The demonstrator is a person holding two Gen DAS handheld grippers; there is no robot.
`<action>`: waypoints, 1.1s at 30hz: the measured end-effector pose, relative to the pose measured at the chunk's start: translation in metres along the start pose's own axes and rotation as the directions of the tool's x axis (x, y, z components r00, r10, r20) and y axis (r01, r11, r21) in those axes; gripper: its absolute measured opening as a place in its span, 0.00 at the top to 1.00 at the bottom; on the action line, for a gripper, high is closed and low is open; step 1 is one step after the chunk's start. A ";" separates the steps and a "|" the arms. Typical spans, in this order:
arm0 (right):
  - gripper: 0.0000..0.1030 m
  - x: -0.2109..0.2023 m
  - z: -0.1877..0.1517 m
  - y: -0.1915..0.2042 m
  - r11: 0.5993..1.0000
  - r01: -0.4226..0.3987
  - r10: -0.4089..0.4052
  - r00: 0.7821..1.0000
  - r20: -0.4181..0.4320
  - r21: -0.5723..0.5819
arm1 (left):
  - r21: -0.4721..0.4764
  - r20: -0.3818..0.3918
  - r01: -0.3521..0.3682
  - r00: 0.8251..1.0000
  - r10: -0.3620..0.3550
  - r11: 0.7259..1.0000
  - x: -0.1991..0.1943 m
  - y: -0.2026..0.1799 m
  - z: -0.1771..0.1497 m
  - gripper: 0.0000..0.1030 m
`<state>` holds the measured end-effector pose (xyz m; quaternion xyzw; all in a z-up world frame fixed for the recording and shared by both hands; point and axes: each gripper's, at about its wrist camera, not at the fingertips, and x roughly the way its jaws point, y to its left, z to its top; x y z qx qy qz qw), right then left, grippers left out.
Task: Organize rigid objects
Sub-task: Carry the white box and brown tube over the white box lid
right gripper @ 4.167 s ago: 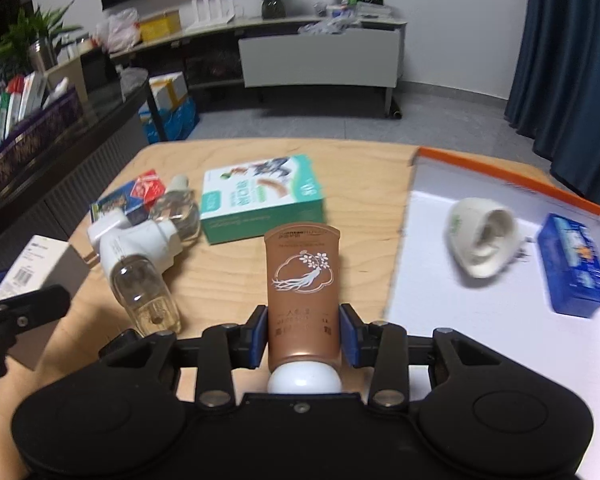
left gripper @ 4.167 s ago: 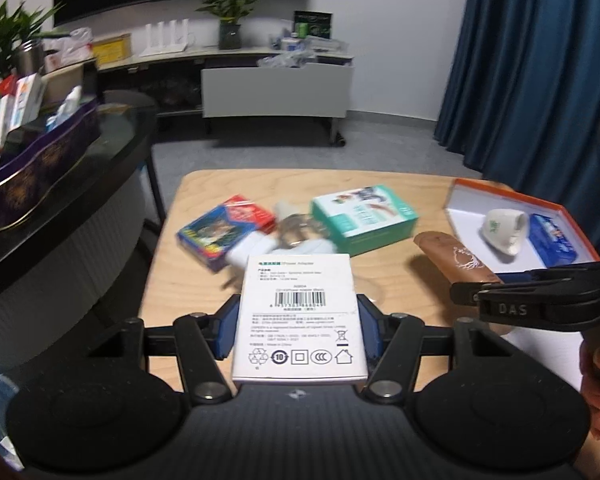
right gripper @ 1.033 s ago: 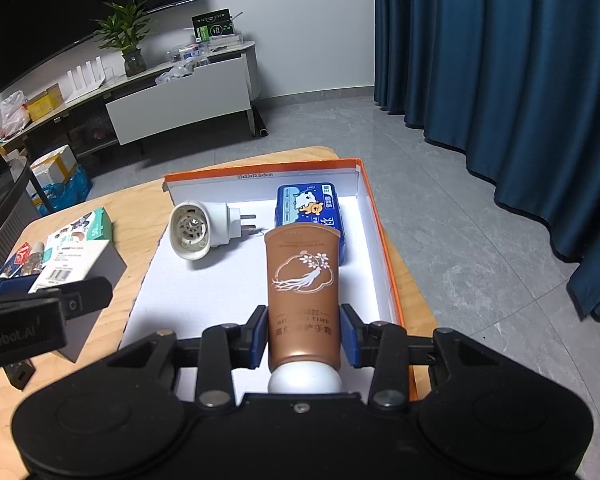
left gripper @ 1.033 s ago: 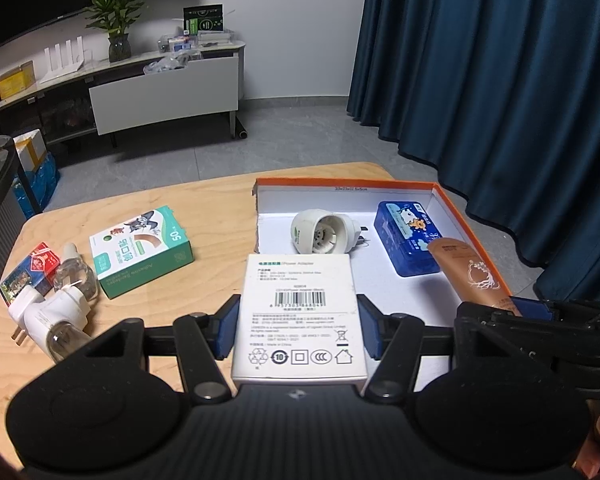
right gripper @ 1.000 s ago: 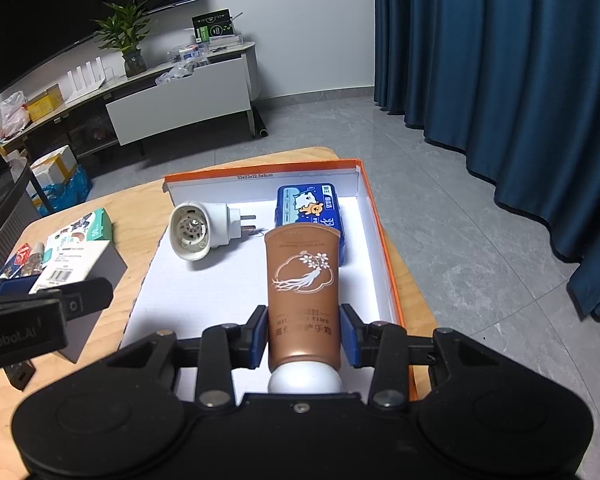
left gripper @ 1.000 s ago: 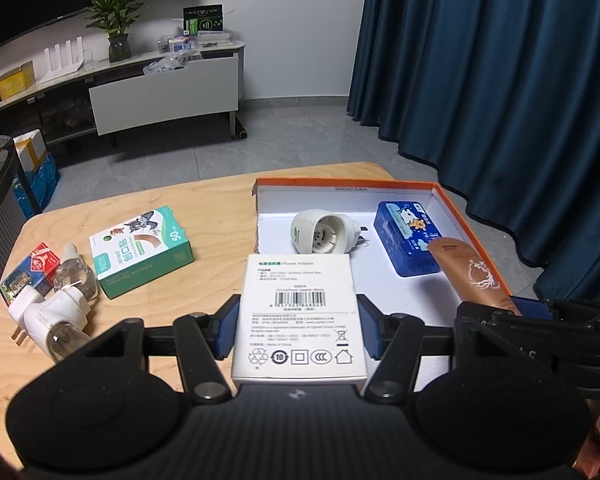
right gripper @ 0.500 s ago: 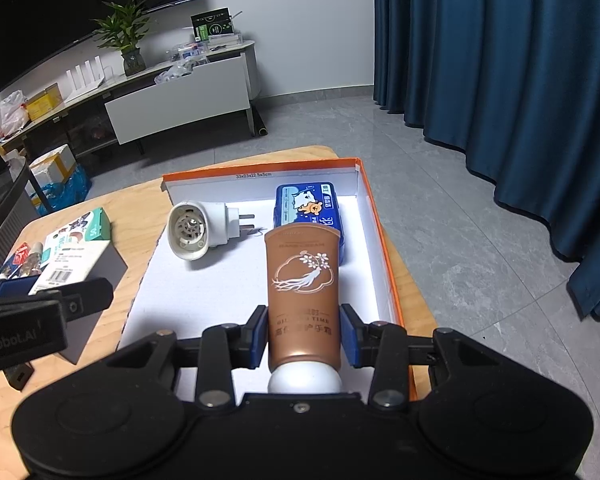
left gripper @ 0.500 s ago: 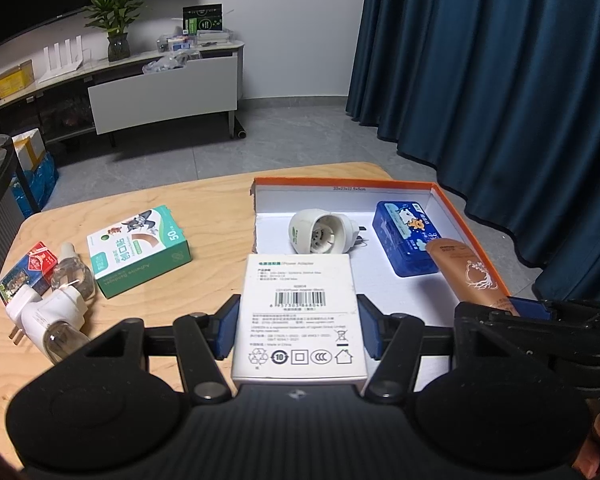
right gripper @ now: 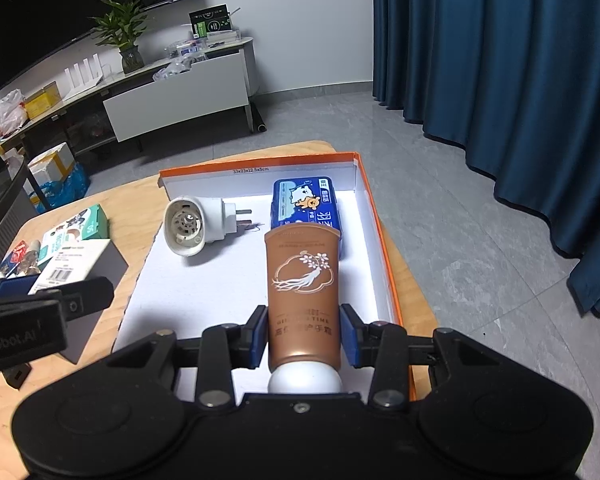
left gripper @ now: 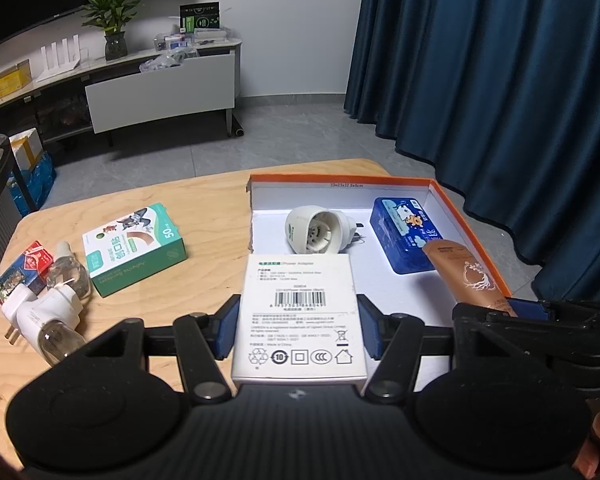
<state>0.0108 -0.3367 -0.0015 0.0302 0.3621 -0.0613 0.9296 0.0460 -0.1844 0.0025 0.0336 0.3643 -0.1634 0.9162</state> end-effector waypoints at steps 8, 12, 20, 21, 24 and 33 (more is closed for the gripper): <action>0.55 0.002 -0.001 0.000 1.000 0.001 -0.001 1.000 -0.009 0.001 | 0.002 -0.004 -0.001 1.000 0.001 1.000 0.002 0.000 -0.001 0.42; 0.55 0.004 -0.001 -0.001 1.000 0.001 -0.001 1.000 -0.013 0.002 | 0.004 -0.006 0.000 1.000 0.000 1.000 0.003 -0.002 -0.002 0.42; 0.55 0.009 -0.001 -0.002 1.000 0.004 -0.004 1.000 -0.025 0.006 | 0.008 -0.023 0.002 1.000 -0.002 1.000 0.009 -0.004 -0.003 0.42; 0.55 0.010 -0.001 -0.002 1.000 0.004 -0.004 1.000 -0.027 0.007 | 0.009 -0.025 0.002 1.000 -0.001 1.000 0.009 -0.004 -0.003 0.42; 0.55 0.013 -0.001 -0.002 1.000 0.006 -0.005 0.999 -0.033 0.006 | 0.012 -0.031 0.004 1.000 -0.004 1.000 0.011 -0.006 -0.004 0.42; 0.55 0.018 0.000 -0.005 1.000 0.012 -0.012 0.999 -0.039 0.010 | 0.018 -0.050 0.019 0.999 -0.018 1.000 0.023 -0.010 -0.005 0.42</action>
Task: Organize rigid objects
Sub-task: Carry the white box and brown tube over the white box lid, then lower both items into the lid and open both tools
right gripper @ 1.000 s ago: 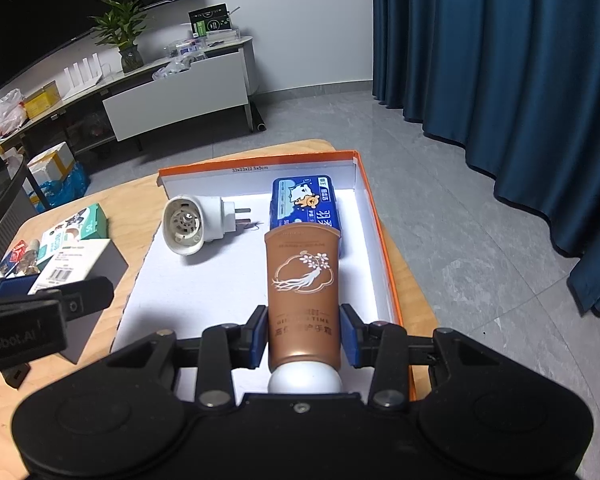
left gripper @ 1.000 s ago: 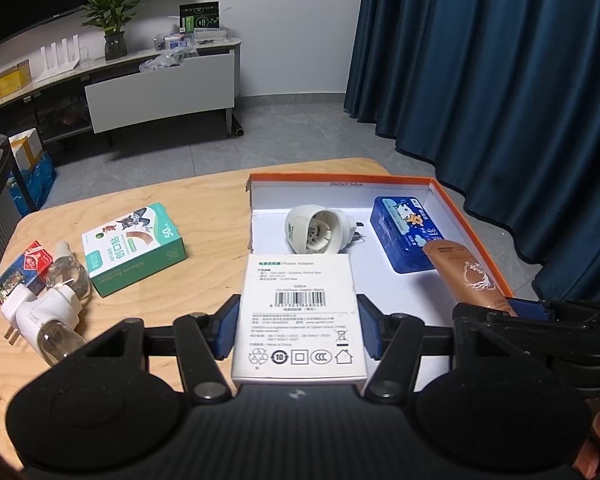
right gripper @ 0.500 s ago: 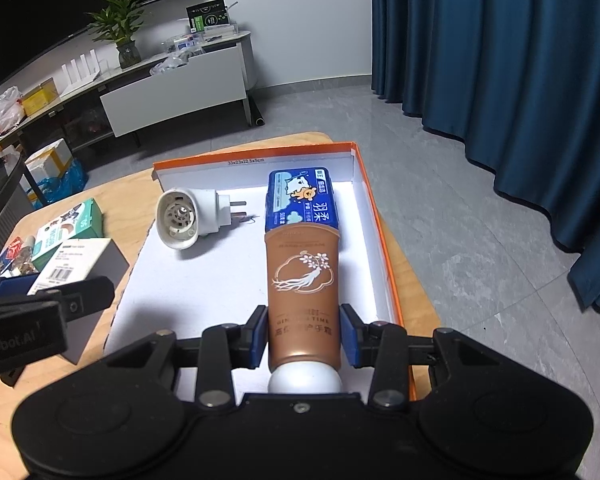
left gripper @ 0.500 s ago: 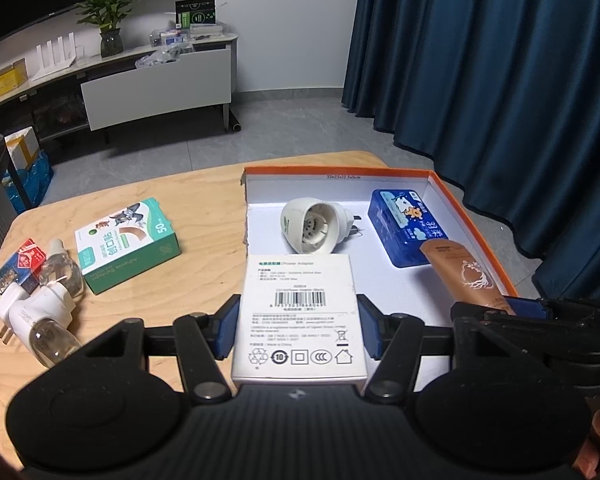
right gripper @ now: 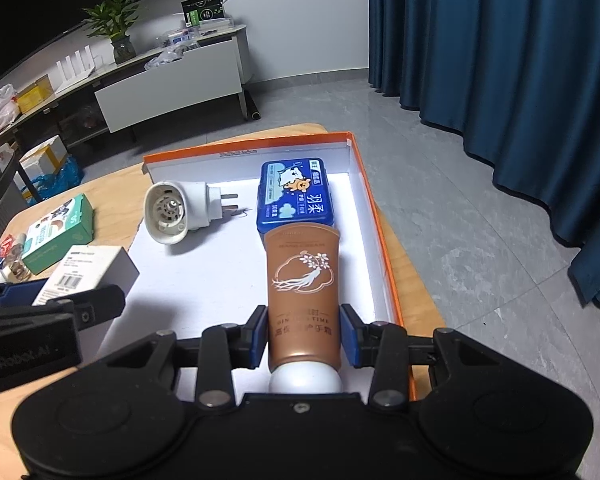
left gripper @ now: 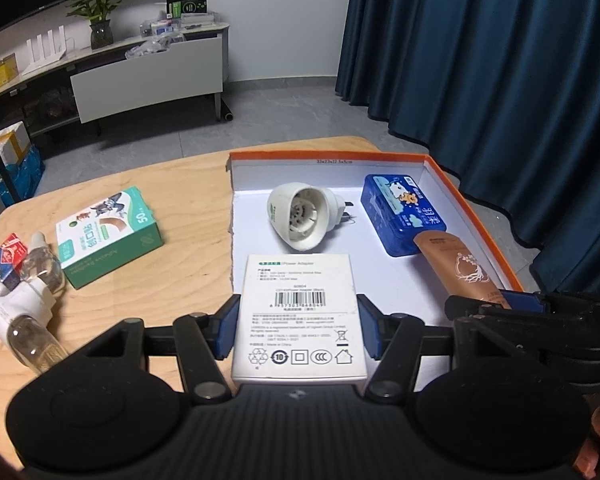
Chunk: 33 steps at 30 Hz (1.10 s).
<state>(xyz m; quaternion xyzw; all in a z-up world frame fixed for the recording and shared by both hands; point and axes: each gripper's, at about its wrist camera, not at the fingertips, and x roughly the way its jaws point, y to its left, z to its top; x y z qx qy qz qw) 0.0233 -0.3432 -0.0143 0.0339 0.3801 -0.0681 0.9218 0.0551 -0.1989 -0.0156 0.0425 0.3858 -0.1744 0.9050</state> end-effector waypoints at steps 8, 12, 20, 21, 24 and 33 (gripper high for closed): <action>0.54 0.004 -0.002 0.000 1.000 0.024 -0.024 1.000 -0.008 -0.007 | 0.006 -0.021 0.013 1.000 -0.013 1.000 0.011 -0.005 -0.002 0.42; 0.53 -0.001 0.002 0.000 0.999 0.035 -0.035 0.999 0.019 -0.022 | 0.002 -0.031 0.022 0.999 -0.022 1.000 0.016 -0.006 -0.003 0.42; 0.52 -0.010 0.004 -0.006 0.998 0.058 -0.059 0.997 0.048 0.006 | 0.016 -0.041 0.074 0.996 -0.074 0.997 0.020 -0.019 -0.003 0.39; 0.51 -0.011 0.004 -0.006 0.998 0.061 -0.061 0.997 0.051 0.006 | 0.012 -0.041 0.078 0.996 -0.078 0.997 0.020 -0.020 -0.003 0.35; 0.51 -0.015 0.005 -0.006 0.998 0.069 -0.070 0.996 0.063 0.008 | 0.004 -0.035 0.074 0.997 -0.074 0.997 0.018 -0.019 -0.003 0.29; 0.38 -0.027 0.007 0.014 0.999 0.037 -0.036 0.995 0.089 -0.018 | -0.025 0.010 0.025 1.000 -0.025 0.999 -0.007 0.004 0.000 0.23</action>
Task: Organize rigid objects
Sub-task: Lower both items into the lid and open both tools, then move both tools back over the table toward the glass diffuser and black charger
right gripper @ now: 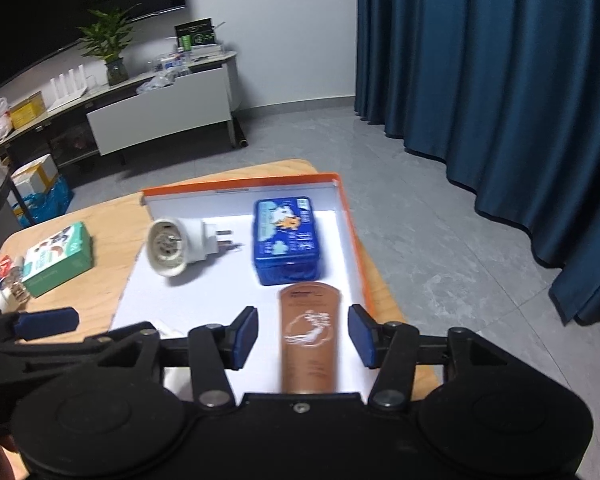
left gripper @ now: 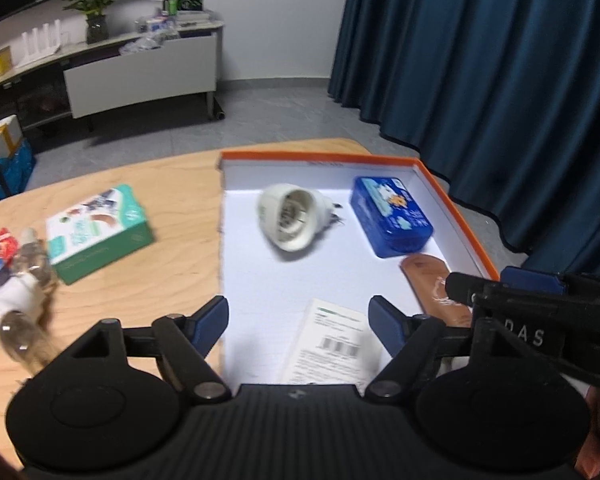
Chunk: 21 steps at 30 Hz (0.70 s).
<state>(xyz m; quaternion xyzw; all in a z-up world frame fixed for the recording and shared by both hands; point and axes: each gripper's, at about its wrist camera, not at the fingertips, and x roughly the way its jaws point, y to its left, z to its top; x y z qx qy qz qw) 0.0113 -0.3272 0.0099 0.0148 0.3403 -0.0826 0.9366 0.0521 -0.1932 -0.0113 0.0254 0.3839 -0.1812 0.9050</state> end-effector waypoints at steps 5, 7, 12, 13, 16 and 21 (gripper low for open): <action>0.33 -0.004 -0.002 0.023 0.998 -0.045 0.045 0.999 -0.001 -0.032 | -0.031 0.029 -0.055 0.998 0.056 0.998 -0.019 0.025 -0.004 0.21; 0.33 -0.004 -0.003 0.033 0.997 -0.069 0.068 0.998 -0.012 -0.042 | -0.051 0.035 -0.074 0.996 0.076 0.996 -0.026 0.037 -0.006 0.20; 0.33 -0.005 -0.007 0.062 0.987 -0.133 0.131 0.991 -0.032 -0.085 | -0.104 0.030 -0.130 0.990 0.134 0.986 -0.039 0.069 -0.015 0.19; 0.33 -0.005 -0.008 0.068 0.984 -0.148 0.145 0.989 -0.036 -0.097 | -0.111 0.031 -0.143 0.989 0.147 0.984 -0.043 0.075 -0.016 0.19; 0.33 -0.005 -0.012 0.086 0.974 -0.181 0.177 0.983 -0.045 -0.133 | -0.147 0.024 -0.179 0.983 0.185 0.973 -0.049 0.095 -0.023 0.18; 0.33 -0.006 -0.018 0.108 0.959 -0.227 0.220 0.974 -0.063 -0.170 | -0.224 -0.001 -0.241 0.969 0.247 0.944 -0.055 0.130 -0.033 0.16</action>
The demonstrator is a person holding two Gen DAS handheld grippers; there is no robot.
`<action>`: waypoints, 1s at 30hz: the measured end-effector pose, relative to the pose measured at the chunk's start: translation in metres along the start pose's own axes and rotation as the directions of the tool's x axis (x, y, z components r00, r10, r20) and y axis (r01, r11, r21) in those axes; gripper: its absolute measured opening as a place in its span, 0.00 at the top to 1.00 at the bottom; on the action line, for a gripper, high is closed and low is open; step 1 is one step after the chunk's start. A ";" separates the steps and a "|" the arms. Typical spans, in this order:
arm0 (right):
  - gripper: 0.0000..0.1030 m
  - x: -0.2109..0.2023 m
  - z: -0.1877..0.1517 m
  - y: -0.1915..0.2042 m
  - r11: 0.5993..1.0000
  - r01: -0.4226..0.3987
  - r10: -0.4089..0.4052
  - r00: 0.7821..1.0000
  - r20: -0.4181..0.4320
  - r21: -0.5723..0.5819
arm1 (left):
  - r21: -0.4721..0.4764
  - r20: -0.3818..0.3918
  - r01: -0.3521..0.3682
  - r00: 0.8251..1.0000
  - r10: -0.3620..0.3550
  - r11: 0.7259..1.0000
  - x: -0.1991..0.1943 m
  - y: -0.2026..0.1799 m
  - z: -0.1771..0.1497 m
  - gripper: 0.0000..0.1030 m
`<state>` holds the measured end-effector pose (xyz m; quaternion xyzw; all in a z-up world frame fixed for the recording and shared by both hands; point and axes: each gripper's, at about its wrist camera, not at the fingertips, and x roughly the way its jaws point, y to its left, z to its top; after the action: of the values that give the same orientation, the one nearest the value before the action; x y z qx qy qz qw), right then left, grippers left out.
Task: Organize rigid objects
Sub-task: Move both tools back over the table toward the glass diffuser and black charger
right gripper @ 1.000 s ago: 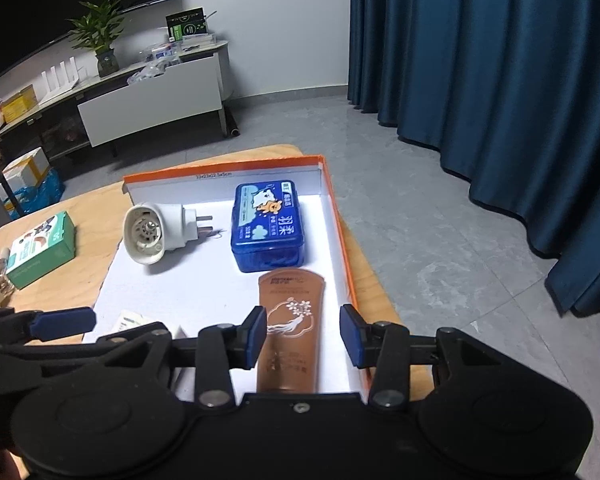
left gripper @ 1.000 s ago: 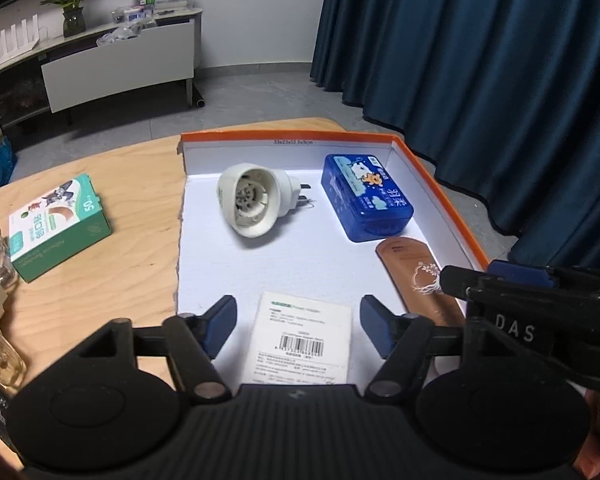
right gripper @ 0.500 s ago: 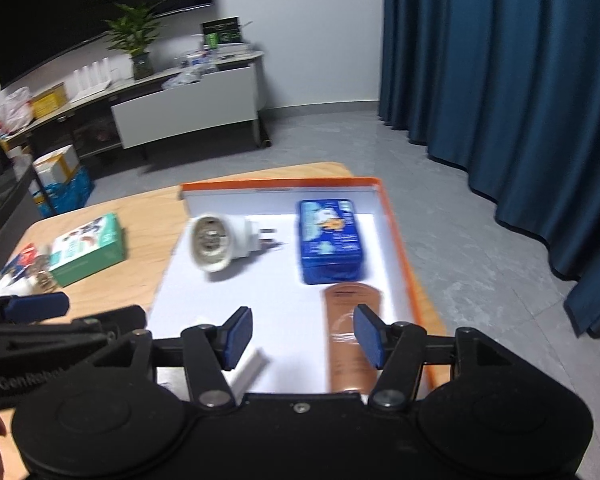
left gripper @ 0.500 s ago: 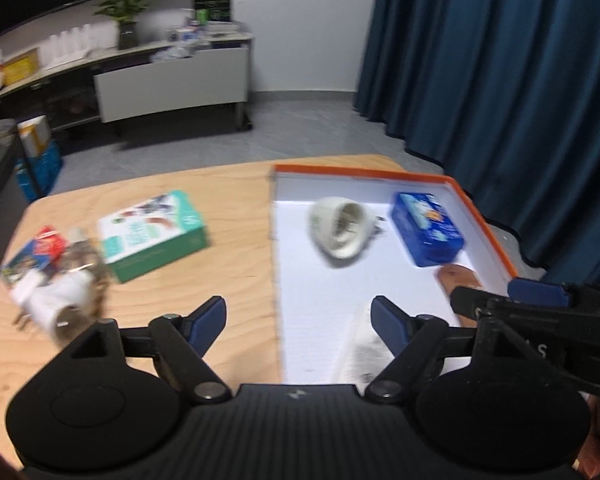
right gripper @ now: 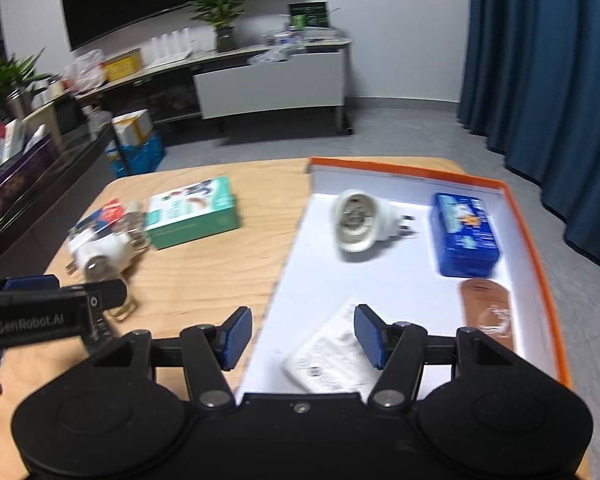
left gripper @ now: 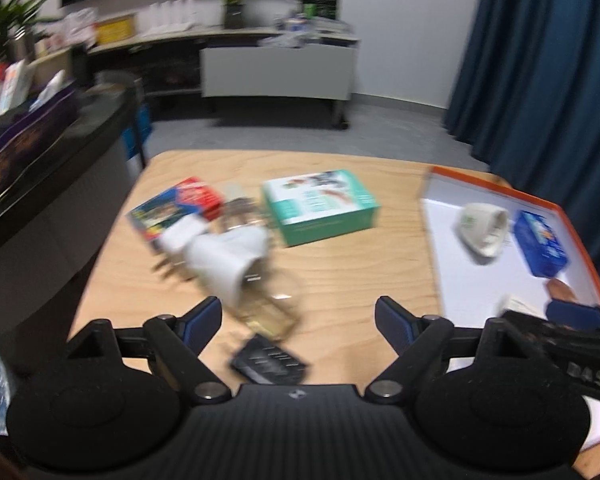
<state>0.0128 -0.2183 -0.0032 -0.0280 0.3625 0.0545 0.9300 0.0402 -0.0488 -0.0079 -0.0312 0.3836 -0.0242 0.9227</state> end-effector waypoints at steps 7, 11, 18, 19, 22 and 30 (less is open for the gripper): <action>0.33 0.005 -0.005 0.018 0.997 -0.061 0.060 0.998 -0.015 -0.045 | -0.108 -0.041 -0.036 0.999 0.031 0.993 0.018 0.029 0.008 0.10; 0.33 0.008 -0.007 0.023 0.994 -0.089 0.087 0.996 -0.023 -0.065 | -0.147 -0.070 -0.038 0.997 0.028 0.988 0.034 0.035 0.013 0.05; 0.33 0.017 -0.009 0.033 0.986 -0.134 0.130 0.991 -0.043 -0.100 | -0.154 -0.093 -0.032 0.995 0.018 0.988 0.056 0.032 0.021 0.04; 0.33 0.018 -0.009 0.035 0.984 -0.141 0.137 0.989 -0.047 -0.105 | -0.168 -0.095 -0.024 0.995 0.008 0.985 0.059 0.034 0.021 0.04; 0.33 0.023 -0.010 0.041 0.979 -0.161 0.155 0.986 -0.059 -0.124 | -0.205 -0.115 0.007 0.993 -0.031 0.979 0.067 0.040 0.020 0.21; 0.33 0.032 -0.011 0.063 0.956 -0.236 0.222 0.970 -0.096 -0.175 | -0.170 -0.079 0.078 0.993 -0.092 0.982 0.055 0.046 0.017 0.58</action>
<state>0.0206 -0.1540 -0.0339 -0.0741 0.3915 0.1944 0.8963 0.0920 -0.0062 -0.0378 -0.1236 0.4223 -0.0328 0.8974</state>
